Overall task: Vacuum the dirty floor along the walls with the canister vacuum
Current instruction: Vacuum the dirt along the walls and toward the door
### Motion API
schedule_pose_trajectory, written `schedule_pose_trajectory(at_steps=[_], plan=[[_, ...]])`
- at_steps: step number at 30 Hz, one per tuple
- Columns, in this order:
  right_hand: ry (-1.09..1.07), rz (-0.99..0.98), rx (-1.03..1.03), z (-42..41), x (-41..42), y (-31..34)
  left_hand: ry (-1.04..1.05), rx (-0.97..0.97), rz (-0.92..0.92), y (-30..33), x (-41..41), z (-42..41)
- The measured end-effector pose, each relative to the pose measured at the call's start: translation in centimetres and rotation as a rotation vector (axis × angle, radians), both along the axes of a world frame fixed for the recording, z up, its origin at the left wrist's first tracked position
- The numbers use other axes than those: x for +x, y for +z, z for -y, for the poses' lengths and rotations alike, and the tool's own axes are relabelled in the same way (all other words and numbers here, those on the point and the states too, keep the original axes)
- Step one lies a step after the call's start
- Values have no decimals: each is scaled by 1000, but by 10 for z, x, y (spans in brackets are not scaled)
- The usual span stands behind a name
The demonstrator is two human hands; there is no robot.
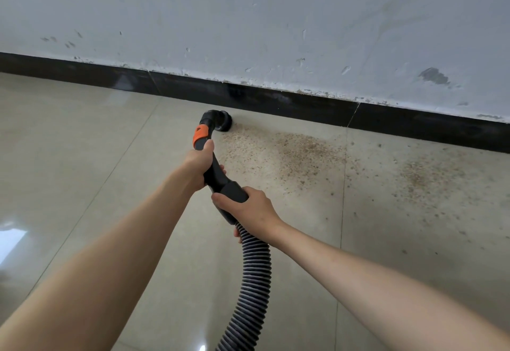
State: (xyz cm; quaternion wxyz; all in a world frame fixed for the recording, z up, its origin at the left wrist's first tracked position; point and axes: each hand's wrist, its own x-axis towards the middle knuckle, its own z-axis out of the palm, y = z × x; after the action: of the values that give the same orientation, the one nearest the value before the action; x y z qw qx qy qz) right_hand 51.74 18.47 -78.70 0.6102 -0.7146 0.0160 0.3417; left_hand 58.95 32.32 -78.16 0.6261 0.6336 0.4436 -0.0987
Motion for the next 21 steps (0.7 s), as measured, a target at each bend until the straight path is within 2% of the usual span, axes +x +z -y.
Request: schedule_pose_trajectory(at_steps=[21], plan=[[-255,-5,-67,71,-40,20,-338,-38,-37,13,-7,98]])
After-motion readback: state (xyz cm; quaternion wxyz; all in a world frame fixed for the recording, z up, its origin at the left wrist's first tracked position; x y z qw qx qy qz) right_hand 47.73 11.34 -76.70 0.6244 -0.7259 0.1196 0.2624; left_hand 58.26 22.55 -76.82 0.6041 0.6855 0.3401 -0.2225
